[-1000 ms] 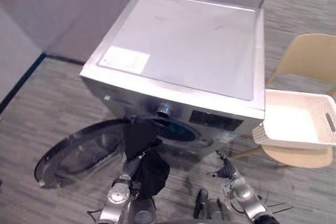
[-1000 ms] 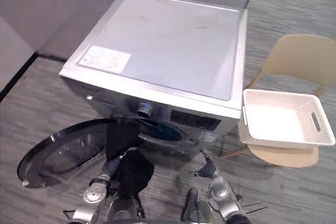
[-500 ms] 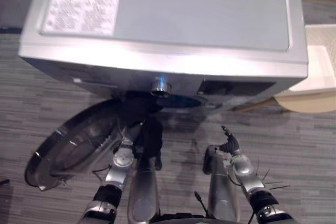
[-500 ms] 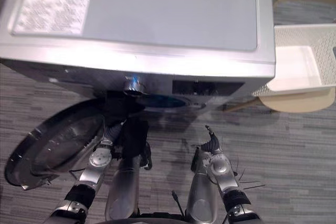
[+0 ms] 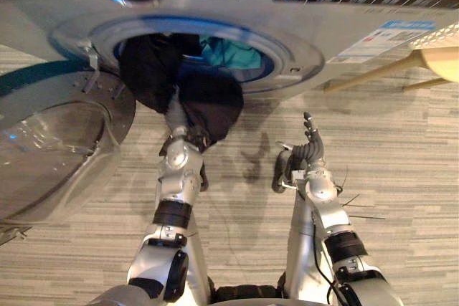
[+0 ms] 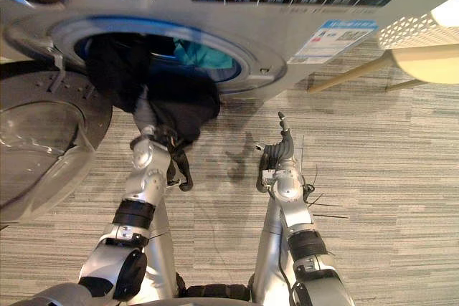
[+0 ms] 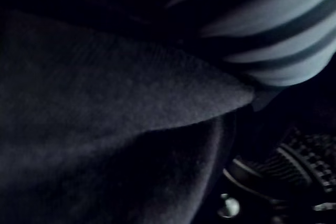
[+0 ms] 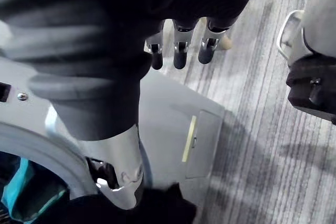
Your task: Pick up the laundry basket with both hands and put the clothes into the washing machine.
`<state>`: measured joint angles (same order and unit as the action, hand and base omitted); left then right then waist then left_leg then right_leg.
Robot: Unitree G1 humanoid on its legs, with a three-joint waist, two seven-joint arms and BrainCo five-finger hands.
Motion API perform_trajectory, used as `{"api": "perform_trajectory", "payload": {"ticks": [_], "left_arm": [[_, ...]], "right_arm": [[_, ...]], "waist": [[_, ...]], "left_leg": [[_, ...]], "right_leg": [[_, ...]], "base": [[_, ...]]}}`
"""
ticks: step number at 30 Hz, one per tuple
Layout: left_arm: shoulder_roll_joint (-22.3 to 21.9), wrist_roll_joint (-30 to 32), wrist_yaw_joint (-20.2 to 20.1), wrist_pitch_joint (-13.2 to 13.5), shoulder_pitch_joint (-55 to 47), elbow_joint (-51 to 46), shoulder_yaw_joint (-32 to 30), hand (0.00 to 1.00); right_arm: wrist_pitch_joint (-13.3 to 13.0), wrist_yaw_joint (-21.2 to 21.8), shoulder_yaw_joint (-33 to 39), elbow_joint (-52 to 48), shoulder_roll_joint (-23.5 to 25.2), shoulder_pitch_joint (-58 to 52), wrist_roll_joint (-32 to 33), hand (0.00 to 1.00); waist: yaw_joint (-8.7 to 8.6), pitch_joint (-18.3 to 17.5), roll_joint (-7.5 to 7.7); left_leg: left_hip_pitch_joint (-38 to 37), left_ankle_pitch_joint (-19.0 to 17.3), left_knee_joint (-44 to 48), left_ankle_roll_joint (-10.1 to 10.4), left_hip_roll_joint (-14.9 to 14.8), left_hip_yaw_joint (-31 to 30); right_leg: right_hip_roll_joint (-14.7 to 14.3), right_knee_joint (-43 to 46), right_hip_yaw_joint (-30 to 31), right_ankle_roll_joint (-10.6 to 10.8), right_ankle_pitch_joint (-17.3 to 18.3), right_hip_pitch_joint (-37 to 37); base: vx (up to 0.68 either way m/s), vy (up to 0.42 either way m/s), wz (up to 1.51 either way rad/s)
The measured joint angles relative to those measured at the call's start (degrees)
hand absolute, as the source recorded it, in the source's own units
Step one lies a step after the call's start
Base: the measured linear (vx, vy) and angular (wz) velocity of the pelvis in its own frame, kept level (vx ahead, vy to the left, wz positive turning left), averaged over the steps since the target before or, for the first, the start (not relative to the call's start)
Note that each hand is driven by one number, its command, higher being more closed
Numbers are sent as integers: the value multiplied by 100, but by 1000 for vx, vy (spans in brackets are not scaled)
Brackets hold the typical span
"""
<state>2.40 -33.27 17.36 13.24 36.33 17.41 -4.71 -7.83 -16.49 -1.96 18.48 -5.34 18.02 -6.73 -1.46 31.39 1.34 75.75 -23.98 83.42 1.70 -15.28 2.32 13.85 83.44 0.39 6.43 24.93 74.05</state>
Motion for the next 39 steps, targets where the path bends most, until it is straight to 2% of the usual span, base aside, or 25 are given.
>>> {"api": "perform_trajectory", "payload": {"ticks": [5,9,13,15,17,22,25,27,28,29,31,32,33,35,37,39], "left_arm": [[967,-735,288,173,1501,-243,-26,100],[1184,-1221,401,268,2374,-218,84,100],[1457,-1911,405,657,3226,-90,84,100],[1624,-2213,378,888,3738,71,155,100],[1757,-2258,345,959,3990,298,242,100],[1969,-2173,-3,936,4141,797,441,100],[2098,-1841,-111,762,4150,1141,579,100],[2159,-1524,-94,601,4259,1535,741,100],[2193,-1029,-64,406,4354,1718,868,0],[2290,-427,-50,267,4386,1722,970,0],[2430,2292,-144,-210,4592,2009,1334,0],[2428,2849,-202,-295,4679,2187,1416,0],[2377,3770,-301,-469,4777,2535,1460,0],[2239,4915,-633,-866,4810,3065,1406,0],[2188,5450,-914,-1094,4782,3240,1361,0],[2201,5684,-1080,-1177,4772,3238,1298,0]], "right_arm": [[-80,55,76,-673,48,-131,165,0],[-125,156,130,-995,67,-208,166,0],[-284,294,161,-1128,191,-203,179,0],[-305,322,211,-1226,209,-203,226,0],[-306,347,218,-1266,211,-203,277,0],[-315,440,272,-1325,261,-203,286,0],[-339,453,261,-1435,323,-203,286,0],[-353,466,268,-1425,319,-168,287,0],[-360,479,271,-1438,309,-170,287,0],[-380,518,271,-1450,311,-172,290,0],[-476,648,309,-1456,297,-209,292,0],[-488,684,323,-1465,297,-219,291,0],[-517,737,331,-1488,298,-224,291,0],[-537,938,331,-1497,294,-226,359,0],[-537,1105,323,-1523,266,-246,430,0],[-541,1232,327,-1531,237,-265,521,0]], "waist": [[-102,-1,5],[-170,-2,8],[-246,23,122],[-283,26,130],[-288,28,134],[-316,27,140],[-386,41,234],[-404,39,266],[-398,40,267],[-402,40,267],[-354,40,268],[-339,40,269],[-333,40,269],[-333,40,269],[-319,42,271],[-296,42,271]], "left_leg": [[528,-10,321,3,-68,-74],[790,0,334,9,-88,-92],[1014,15,418,-37,-186,-143],[1141,14,429,-38,-202,-167],[1177,5,429,-52,-254,-149],[1274,-2,325,-61,-287,-117],[1388,-1,319,-61,-301,-97],[1440,-2,343,-61,-301,-103],[1451,-1,338,-62,-302,-97],[1466,-1,339,-62,-311,-98],[1480,-3,333,-59,-313,-103],[1483,-3,334,-59,-313,-104],[1484,-2,338,-60,-313,-104],[1484,-2,354,-61,-312,-107],[1486,-2,371,-61,-311,-113],[1486,-4,421,-60,-298,-130]], "right_leg": [[-58,326,106,3,58,514],[-87,324,67,-11,48,732],[-190,304,-23,-36,-26,916],[-201,300,-50,-37,-25,1008],[-222,280,-58,-37,-25,1044],[-263,158,-63,-28,-51,1150],[-274,136,-51,-21,-62,1282],[-276,155,-51,-20,-63,1326],[-277,154,-46,-14,-68,1342],[-277,154,-49,-14,-70,1352],[-274,154,-56,-14,-69,1360],[-274,154,-58,-14,-68,1360],[-275,154,-57,-14,-68,1359],[-280,164,-55,-13,-68,1357],[-279,190,-54,-10,-65,1358],[-272,261,-46,-7,-37,1358]], "base": [[-48,-42,-2],[3,-24,-1],[51,-17,-16],[66,-15,-5],[52,-16,-8],[37,-13,-4],[41,-7,-5],[45,-9,-2],[0,0,0],[0,0,0],[0,0,0],[0,0,0],[33,-11,-2],[19,-6,-1],[0,0,0],[23,-15,4]]}}
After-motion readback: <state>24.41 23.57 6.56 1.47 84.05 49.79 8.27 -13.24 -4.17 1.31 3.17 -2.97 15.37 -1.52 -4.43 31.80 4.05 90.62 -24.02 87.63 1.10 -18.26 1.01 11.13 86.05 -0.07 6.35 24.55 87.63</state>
